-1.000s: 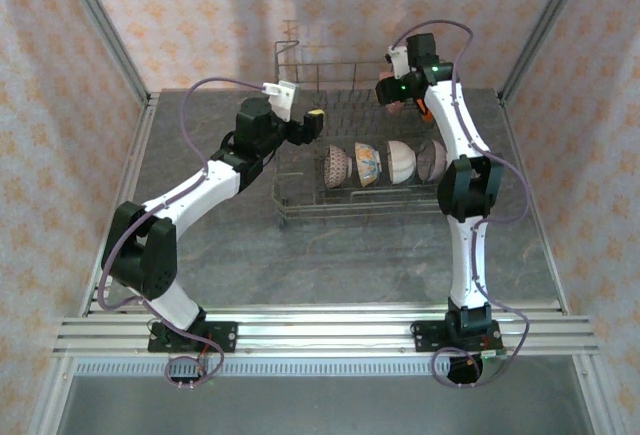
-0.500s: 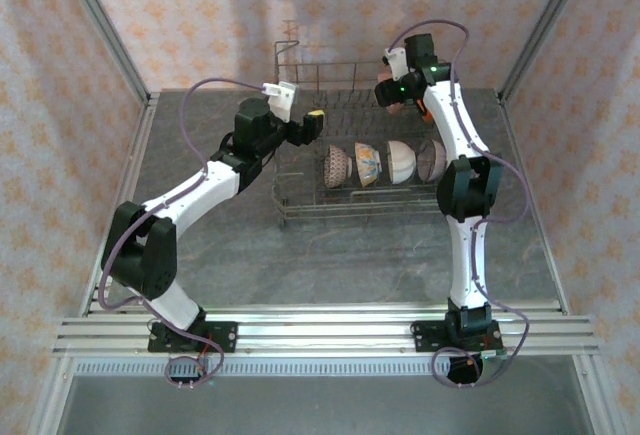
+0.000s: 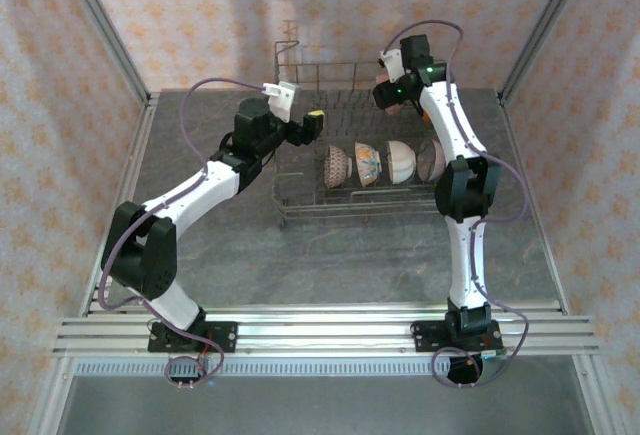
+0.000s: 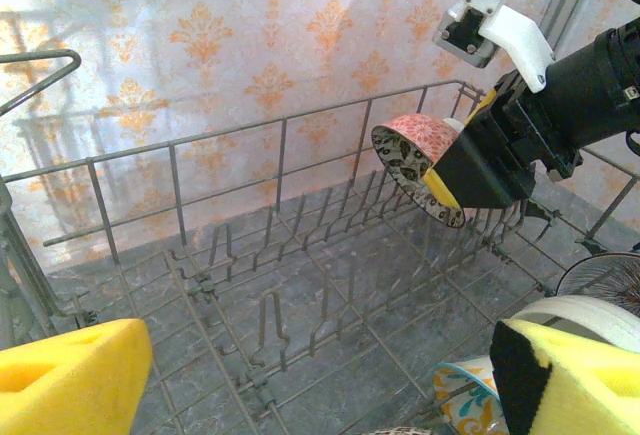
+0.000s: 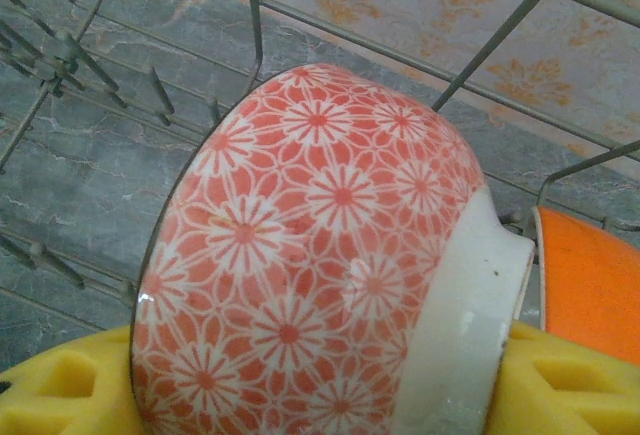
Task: Load the bowls into the dish rack
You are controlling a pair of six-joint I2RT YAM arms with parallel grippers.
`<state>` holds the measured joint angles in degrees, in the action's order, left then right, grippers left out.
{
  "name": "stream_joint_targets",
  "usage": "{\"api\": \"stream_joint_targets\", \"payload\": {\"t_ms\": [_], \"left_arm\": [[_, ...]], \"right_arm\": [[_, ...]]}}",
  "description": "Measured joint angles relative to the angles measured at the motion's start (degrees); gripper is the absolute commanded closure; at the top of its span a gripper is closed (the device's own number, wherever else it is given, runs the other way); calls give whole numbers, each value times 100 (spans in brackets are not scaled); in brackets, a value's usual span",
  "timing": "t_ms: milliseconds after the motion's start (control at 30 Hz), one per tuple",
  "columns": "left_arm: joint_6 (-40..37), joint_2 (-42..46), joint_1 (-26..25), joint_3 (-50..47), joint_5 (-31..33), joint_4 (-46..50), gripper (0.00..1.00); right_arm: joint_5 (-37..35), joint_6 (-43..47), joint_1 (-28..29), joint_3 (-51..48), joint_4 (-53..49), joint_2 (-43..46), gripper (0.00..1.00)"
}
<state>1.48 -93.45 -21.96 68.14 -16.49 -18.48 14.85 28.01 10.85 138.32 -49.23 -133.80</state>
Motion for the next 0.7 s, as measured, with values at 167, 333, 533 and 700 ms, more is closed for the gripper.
{"api": "stream_joint_targets", "payload": {"t_ms": [167, 333, 533, 700], "left_arm": [[2, 4, 0, 0, -2, 2, 11], [7, 13, 0, 0, -17, 20, 11], [24, 63, 22, -9, -26, 118, 11], [68, 87, 37, -20, -44, 166, 11]], "right_arm": [[-116, 35, 44, 0, 9, -39, 61], [-162, 9, 70, 17, 39, -195, 61], [-181, -140, 68, 17, 26, -400, 61], [-133, -269, 50, 109, -26, -461, 58]]}}
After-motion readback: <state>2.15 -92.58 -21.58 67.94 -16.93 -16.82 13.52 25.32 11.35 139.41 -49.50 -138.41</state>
